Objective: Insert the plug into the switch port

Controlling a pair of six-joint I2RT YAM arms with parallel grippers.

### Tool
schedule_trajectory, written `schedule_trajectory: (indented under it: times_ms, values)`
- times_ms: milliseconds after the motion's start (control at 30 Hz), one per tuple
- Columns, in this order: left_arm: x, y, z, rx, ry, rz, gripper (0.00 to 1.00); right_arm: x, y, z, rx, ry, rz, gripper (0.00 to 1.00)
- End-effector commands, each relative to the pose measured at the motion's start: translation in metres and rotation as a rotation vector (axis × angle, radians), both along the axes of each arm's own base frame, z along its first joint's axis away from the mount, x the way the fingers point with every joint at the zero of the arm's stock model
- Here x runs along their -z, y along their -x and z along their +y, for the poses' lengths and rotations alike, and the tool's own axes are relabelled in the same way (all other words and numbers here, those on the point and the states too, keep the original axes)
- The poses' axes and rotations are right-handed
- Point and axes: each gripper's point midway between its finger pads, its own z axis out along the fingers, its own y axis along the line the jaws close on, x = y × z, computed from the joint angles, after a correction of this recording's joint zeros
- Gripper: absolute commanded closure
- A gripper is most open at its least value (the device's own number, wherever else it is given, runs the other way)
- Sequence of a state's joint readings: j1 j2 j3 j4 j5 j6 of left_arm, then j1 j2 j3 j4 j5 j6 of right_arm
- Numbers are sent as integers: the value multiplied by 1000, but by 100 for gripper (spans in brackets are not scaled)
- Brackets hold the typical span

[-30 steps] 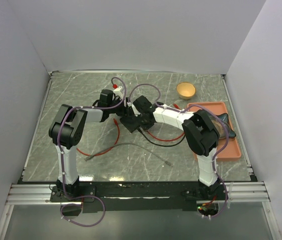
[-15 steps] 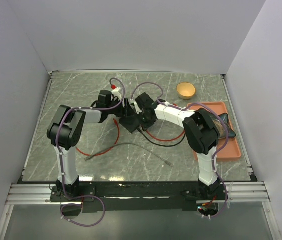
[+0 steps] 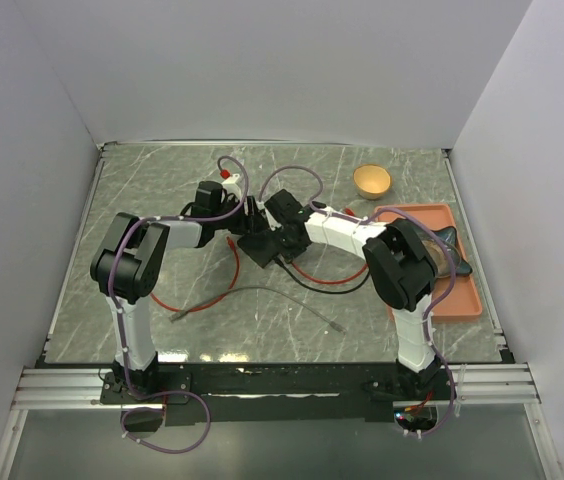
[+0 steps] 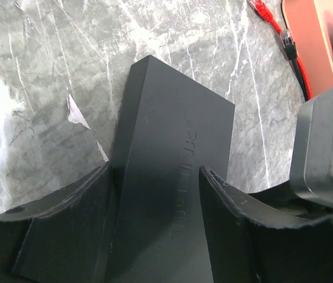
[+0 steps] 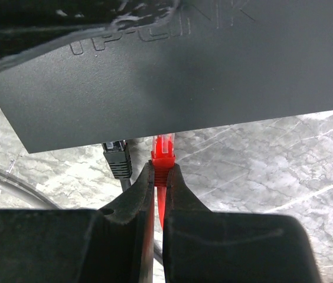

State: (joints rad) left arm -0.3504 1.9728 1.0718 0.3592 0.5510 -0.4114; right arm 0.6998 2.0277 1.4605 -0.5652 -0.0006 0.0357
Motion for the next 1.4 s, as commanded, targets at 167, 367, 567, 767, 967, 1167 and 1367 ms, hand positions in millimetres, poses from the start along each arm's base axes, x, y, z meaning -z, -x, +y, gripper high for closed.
schedule_trajectory:
  times_ms: [167,367,567,767,967,1167,1367]
  values:
    - [-13,43,-39,170,97,64,37,-48,-48,50,-24,-211,-241,100]
    - [-5,53,-43,180,119,101,38,-48,-48,60,-6,-260,-224,100]
    - [5,57,-48,185,107,122,37,-62,-38,75,-110,-306,-257,100]
    - [1,60,-48,202,107,117,36,-67,-36,76,-180,-297,-288,100]
    - [-3,65,-42,196,76,103,34,-60,-44,65,-125,-234,-282,100]
    - [0,63,-32,134,62,114,32,-64,-37,58,-80,-254,-285,100]
    - [1,61,-28,83,118,127,31,-68,-32,48,-40,-254,-296,100]
